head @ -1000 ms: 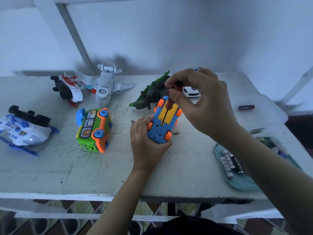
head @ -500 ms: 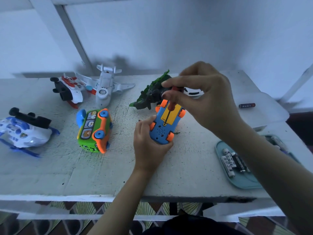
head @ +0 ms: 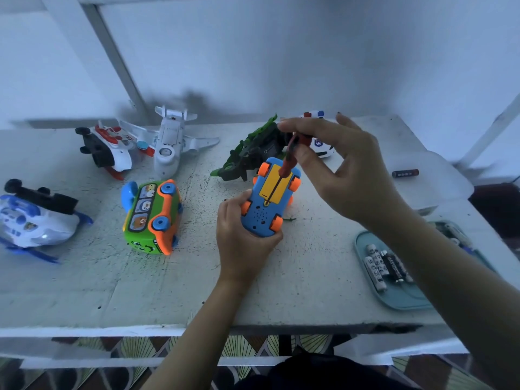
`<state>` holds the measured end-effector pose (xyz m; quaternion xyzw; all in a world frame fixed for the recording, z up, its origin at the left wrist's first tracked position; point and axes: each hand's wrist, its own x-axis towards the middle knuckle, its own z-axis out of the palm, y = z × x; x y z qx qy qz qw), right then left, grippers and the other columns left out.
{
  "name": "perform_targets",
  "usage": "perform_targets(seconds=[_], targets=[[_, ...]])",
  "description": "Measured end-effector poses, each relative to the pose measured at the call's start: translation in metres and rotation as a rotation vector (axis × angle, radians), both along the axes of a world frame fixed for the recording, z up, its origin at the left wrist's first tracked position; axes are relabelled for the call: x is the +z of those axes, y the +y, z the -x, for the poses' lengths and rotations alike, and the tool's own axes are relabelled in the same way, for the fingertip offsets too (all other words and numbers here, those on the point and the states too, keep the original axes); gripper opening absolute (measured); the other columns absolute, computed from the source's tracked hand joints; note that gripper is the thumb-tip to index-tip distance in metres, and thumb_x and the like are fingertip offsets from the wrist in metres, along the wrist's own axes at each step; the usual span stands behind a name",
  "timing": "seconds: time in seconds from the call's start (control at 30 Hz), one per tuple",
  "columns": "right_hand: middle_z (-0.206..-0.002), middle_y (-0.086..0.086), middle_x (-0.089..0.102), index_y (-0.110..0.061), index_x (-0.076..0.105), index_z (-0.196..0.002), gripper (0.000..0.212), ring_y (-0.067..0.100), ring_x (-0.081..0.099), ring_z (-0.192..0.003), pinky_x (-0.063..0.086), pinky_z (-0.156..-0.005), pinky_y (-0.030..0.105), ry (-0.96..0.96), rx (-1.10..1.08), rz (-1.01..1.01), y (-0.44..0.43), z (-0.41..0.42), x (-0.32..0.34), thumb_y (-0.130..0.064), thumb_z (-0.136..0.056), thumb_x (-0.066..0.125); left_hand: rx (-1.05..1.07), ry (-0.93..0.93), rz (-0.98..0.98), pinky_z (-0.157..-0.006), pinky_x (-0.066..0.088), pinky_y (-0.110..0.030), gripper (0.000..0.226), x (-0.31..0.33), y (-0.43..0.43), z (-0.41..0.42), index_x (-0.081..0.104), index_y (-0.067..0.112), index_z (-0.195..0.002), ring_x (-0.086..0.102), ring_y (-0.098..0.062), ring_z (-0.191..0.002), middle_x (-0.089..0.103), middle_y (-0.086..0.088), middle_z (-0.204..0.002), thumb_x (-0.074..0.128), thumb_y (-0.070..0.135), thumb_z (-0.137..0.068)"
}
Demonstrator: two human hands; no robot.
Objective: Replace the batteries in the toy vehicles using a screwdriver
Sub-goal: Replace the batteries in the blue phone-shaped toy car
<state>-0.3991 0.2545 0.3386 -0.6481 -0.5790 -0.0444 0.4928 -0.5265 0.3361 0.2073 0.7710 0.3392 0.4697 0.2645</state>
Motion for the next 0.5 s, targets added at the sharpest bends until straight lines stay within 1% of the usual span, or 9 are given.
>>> perform_targets(seconds=[0.03,0.07,0.1,0.13,0.2,0.27,0.33,0.4,0.5], targets=[[-0.105,-0.016,0.066,-0.023,0.068,-0.112,0.026,0.001,0.059,-0.108,0.034,-0.109,0.034,0.009,0.018,-0.012,0.0006,0.0020,0.0013,-0.023,-0.088,0.058,-0.002,0.004,-0.004,-0.074,0.038,-0.002,0.062,0.0000,-0.0004,-0.0002,0.057,0.004,-0.116,0.041,-0.004,-0.087,0.047,0.000,-0.097,0.078,0.027,-0.062],[-0.109,-0.012,0.065,-0.025,0.069,-0.110,0.026,0.003,0.057,-0.112,0.040,-0.104,0.037,0.034,0.028,-0.026,0.0013,0.0046,0.0023,-0.028,-0.086,0.062,-0.004,0.010,-0.007,-0.073,0.038,-0.001,0.063,0.0000,-0.0007,-0.0002,0.057,0.004,-0.116,0.040,-0.003,-0.086,0.047,0.000,-0.096,0.078,0.027,-0.061],[-0.111,-0.009,0.064,-0.028,0.070,-0.108,0.026,0.006,0.055,-0.112,0.043,-0.099,0.036,0.069,0.029,-0.038,0.0020,0.0071,0.0030,-0.033,-0.083,0.066,-0.004,0.015,-0.009,-0.073,0.037,0.000,0.064,-0.0002,-0.0007,-0.0001,0.057,0.004,-0.116,0.040,-0.003,-0.085,0.047,0.000,-0.096,0.078,0.027,-0.061],[-0.107,-0.006,0.064,-0.030,0.070,-0.106,0.026,0.009,0.055,-0.108,0.045,-0.095,0.035,0.093,0.019,-0.050,0.0026,0.0091,0.0031,-0.036,-0.080,0.070,-0.002,0.016,-0.010,-0.073,0.037,0.000,0.064,0.0000,-0.0008,0.0000,0.057,0.003,-0.116,0.040,-0.003,-0.085,0.046,0.000,-0.095,0.078,0.027,-0.061],[-0.092,-0.004,0.067,-0.028,0.073,-0.102,0.025,0.009,0.057,-0.094,0.046,-0.090,0.040,0.074,-0.019,-0.078,0.0035,0.0113,0.0022,-0.036,-0.078,0.073,-0.002,0.013,-0.012,-0.074,0.037,-0.001,0.064,-0.0001,-0.0007,0.0002,0.057,0.003,-0.116,0.040,-0.003,-0.086,0.046,0.000,-0.096,0.078,0.027,-0.061],[-0.085,-0.006,0.071,-0.025,0.074,-0.101,0.024,0.005,0.059,-0.086,0.045,-0.091,0.046,0.035,-0.042,-0.092,0.0039,0.0104,0.0021,-0.034,-0.079,0.073,0.000,0.009,-0.010,-0.074,0.038,-0.001,0.063,-0.0003,-0.0005,0.0004,0.057,0.003,-0.116,0.040,-0.002,-0.086,0.046,0.000,-0.096,0.078,0.027,-0.061],[-0.088,-0.012,0.072,-0.022,0.072,-0.104,0.025,0.001,0.064,-0.088,0.041,-0.098,0.050,0.038,-0.023,-0.071,0.0044,0.0091,0.0033,-0.030,-0.080,0.073,0.001,0.006,-0.008,-0.074,0.037,-0.001,0.063,-0.0006,0.0000,0.0002,0.057,0.004,-0.116,0.040,-0.003,-0.086,0.046,0.000,-0.096,0.077,0.029,-0.062],[-0.092,-0.017,0.071,-0.020,0.068,-0.106,0.024,-0.005,0.064,-0.092,0.037,-0.102,0.052,0.058,0.021,-0.027,0.0046,0.0079,0.0045,-0.026,-0.083,0.070,0.000,0.006,-0.012,-0.073,0.036,0.000,0.064,-0.0003,-0.0001,0.0003,0.057,0.005,-0.116,0.040,-0.003,-0.086,0.046,0.001,-0.096,0.073,0.036,-0.063],[-0.089,-0.008,0.073,-0.019,0.066,-0.108,0.020,-0.006,0.063,-0.091,0.039,-0.101,0.054,0.027,0.082,0.028,0.0039,0.0036,0.0063,-0.018,-0.088,0.063,0.001,0.006,-0.019,-0.074,0.037,0.000,0.065,-0.0001,-0.0004,0.0003,0.057,0.004,-0.116,0.039,-0.002,-0.086,0.046,0.001,-0.096,0.068,0.041,-0.064]])
